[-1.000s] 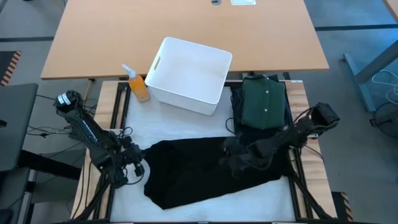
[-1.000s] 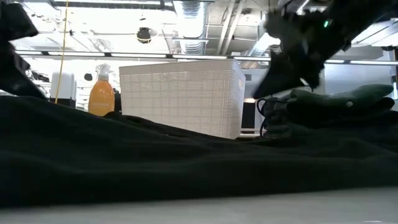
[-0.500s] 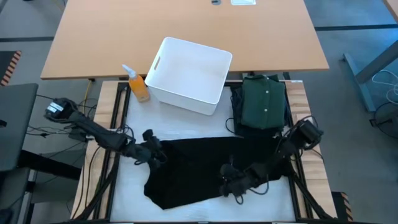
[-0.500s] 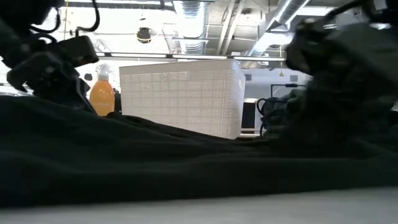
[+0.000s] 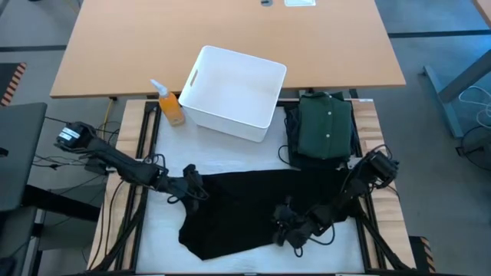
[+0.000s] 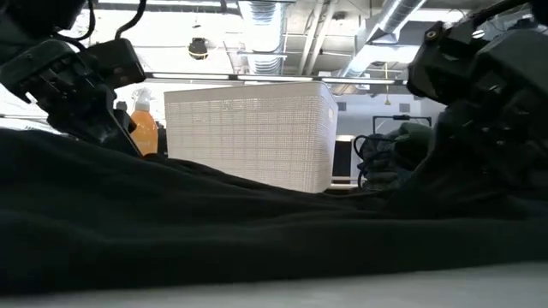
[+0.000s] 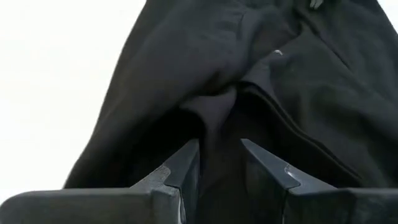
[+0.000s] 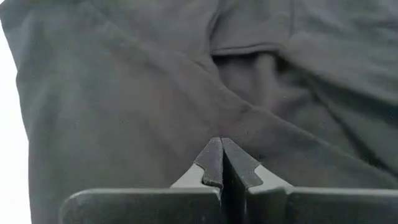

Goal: Fold laundry
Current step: Fold the black shirt

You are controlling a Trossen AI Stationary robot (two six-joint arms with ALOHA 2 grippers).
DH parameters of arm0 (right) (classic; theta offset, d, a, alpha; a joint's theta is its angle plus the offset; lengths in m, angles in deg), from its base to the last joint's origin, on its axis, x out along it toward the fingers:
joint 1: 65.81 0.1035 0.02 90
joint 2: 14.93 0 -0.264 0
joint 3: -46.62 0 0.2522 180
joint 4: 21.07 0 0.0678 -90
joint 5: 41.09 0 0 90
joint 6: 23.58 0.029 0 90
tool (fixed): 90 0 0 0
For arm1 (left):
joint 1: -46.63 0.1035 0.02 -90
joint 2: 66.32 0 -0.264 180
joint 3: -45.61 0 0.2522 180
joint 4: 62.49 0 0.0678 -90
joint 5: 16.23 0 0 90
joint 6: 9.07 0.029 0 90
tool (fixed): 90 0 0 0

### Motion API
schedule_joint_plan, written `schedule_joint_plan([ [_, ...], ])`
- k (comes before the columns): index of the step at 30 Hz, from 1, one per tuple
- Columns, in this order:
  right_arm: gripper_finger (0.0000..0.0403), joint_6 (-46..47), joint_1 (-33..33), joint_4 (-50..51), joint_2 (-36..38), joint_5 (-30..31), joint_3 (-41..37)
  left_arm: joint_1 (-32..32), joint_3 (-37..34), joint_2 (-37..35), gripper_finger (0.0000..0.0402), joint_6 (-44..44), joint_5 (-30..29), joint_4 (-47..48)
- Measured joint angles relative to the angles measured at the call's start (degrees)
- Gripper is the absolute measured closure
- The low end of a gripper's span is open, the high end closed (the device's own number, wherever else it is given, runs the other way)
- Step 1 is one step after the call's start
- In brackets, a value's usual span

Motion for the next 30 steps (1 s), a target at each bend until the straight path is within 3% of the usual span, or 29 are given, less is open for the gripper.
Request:
schedule_joint_plan([
  [7,0.0383,-1.19,-0.94,-0.13,-0.01,-0.15,-0.04,-0.02,1.24,7.63,0.031,-0.36,-0.04,-2.84],
  [12,0.0382,-2.71,0.07,1.18,1.54,-0.72,-0.17,-1.83,4.11,6.8,0.0389,2.69,1.54,-2.91],
  [21,0.0382,-3.42,1.29,10.11,8.28,-0.82,-0.22,-9.58,11.09,-1.21,0.0401,10.4,18.36,-3.09],
  [25,0.0382,-4.06,1.47,12.53,10.9,-0.58,-0.22,-14.05,12.17,-2.23,0.0401,10.61,14.12,-3.19],
  [30,0.0382,-7.22,0.24,8.47,11.41,-0.53,-0.22,-15.44,12.17,-1.78,0.0401,8.37,8.15,-1.98],
])
